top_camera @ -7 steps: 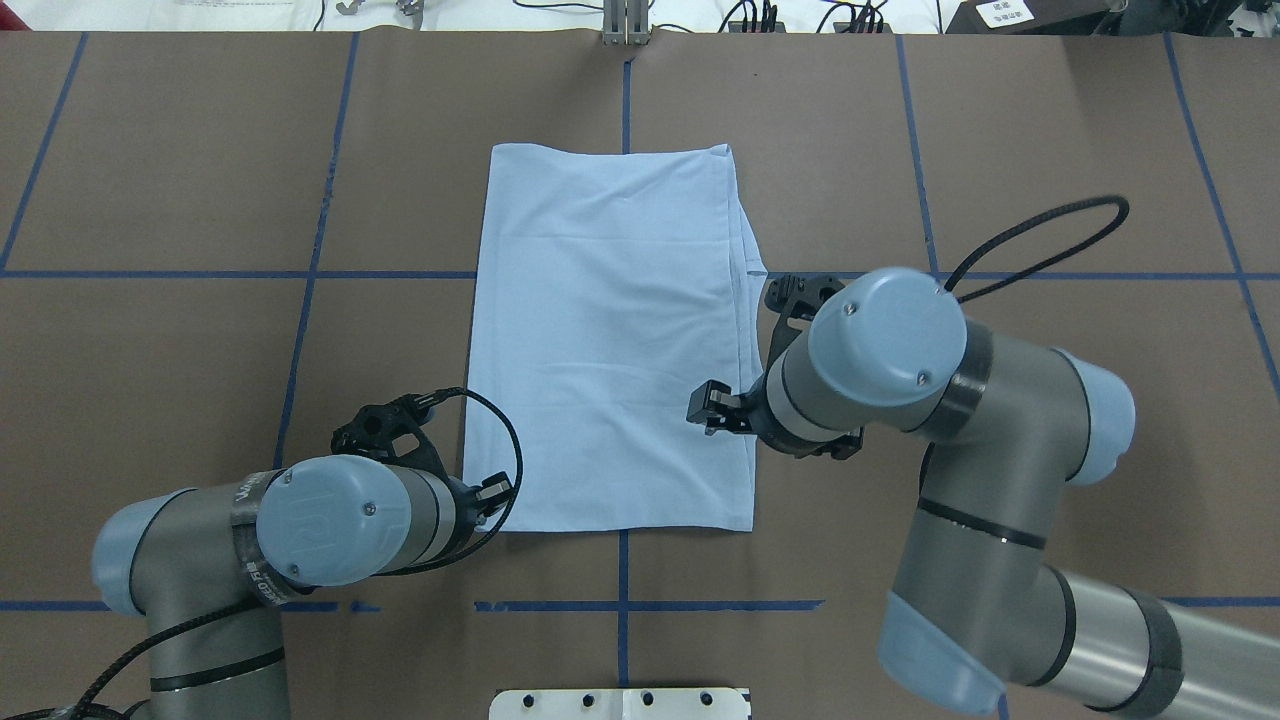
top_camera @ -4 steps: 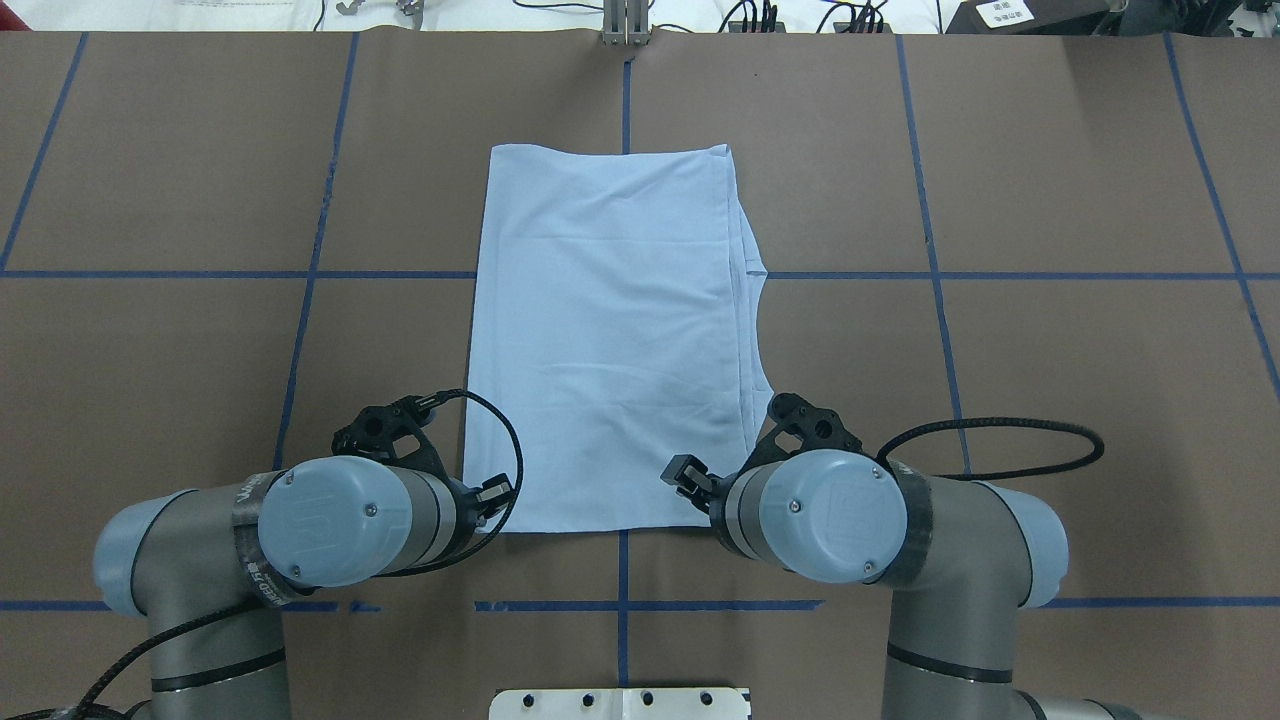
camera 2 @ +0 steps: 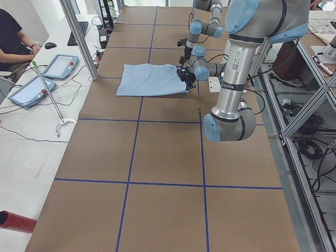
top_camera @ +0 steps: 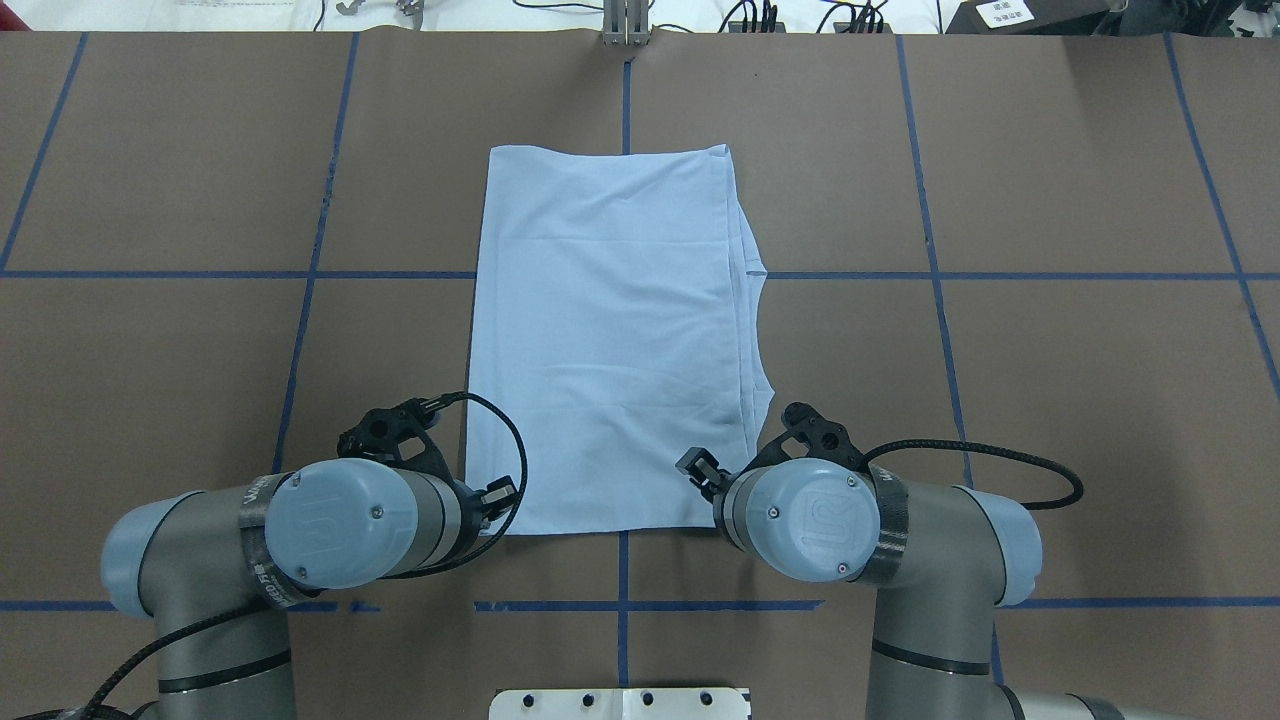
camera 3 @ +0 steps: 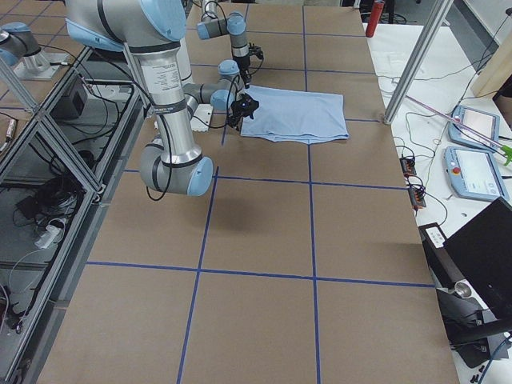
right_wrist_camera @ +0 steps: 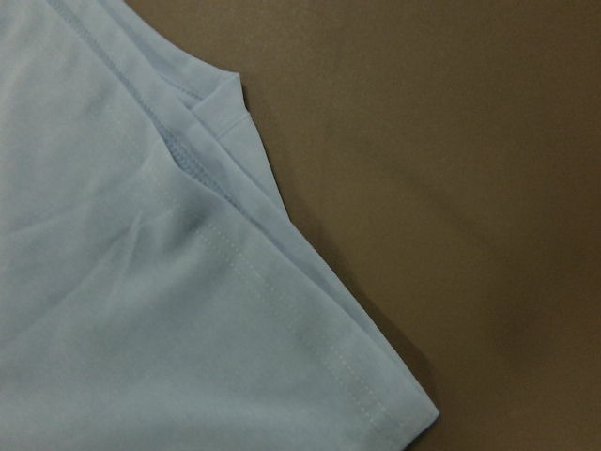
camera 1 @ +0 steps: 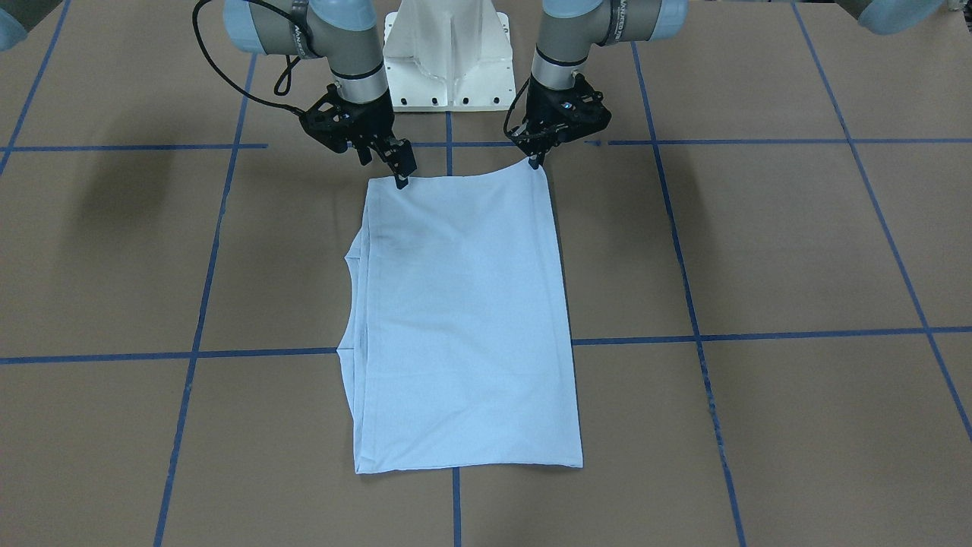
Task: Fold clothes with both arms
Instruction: 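Move the right gripper to the shirt's near edge beside the left gripper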
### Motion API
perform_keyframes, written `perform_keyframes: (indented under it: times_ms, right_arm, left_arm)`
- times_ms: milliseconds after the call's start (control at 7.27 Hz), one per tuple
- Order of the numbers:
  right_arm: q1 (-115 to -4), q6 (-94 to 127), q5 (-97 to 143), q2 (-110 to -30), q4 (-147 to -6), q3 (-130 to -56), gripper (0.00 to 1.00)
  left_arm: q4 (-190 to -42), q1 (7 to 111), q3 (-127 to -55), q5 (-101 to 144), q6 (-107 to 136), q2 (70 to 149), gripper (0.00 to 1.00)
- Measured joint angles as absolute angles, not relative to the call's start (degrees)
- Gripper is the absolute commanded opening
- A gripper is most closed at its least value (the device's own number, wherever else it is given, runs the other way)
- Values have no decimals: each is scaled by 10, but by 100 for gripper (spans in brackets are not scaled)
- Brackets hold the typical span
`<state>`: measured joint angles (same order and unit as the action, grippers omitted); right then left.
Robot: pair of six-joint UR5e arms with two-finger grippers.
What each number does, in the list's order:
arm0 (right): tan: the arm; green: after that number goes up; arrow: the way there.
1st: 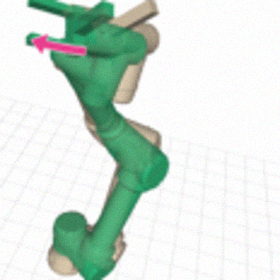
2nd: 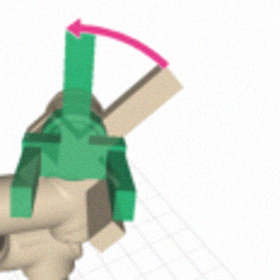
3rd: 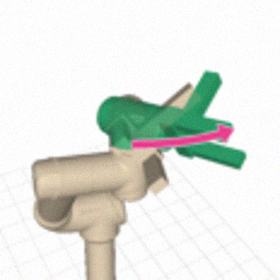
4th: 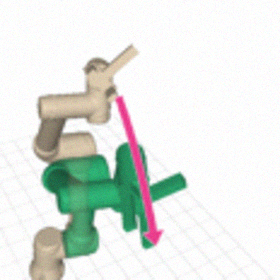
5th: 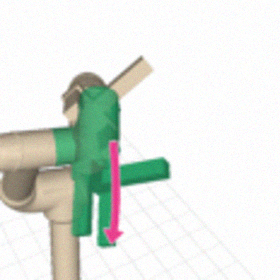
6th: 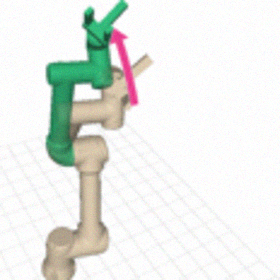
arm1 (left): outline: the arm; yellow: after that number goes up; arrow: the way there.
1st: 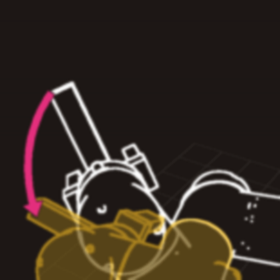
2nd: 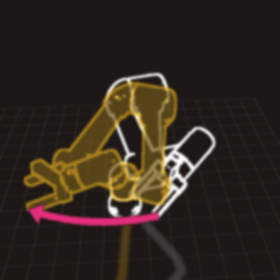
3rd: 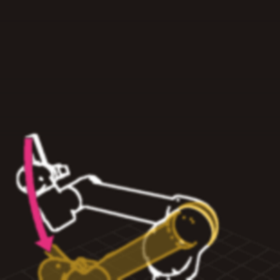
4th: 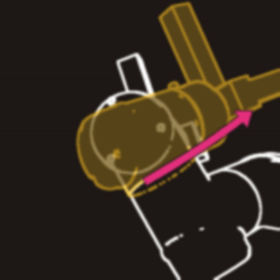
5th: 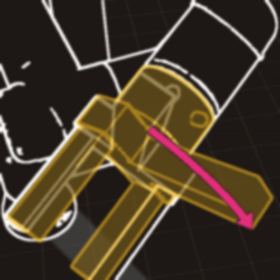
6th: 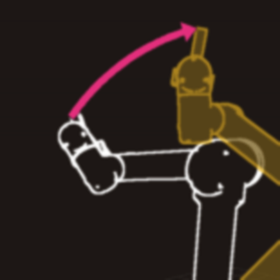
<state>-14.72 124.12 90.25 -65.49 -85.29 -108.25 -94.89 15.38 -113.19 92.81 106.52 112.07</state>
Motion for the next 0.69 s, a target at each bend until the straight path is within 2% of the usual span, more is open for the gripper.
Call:
perform_keyframes:
  times_ms: [688]
  right_arm:
    - [-153, 1240, 912, -649, -856, -1056, 100]
  left_arm:
    - [-948, 151, -1132, 928, 1065, 1124, 0]
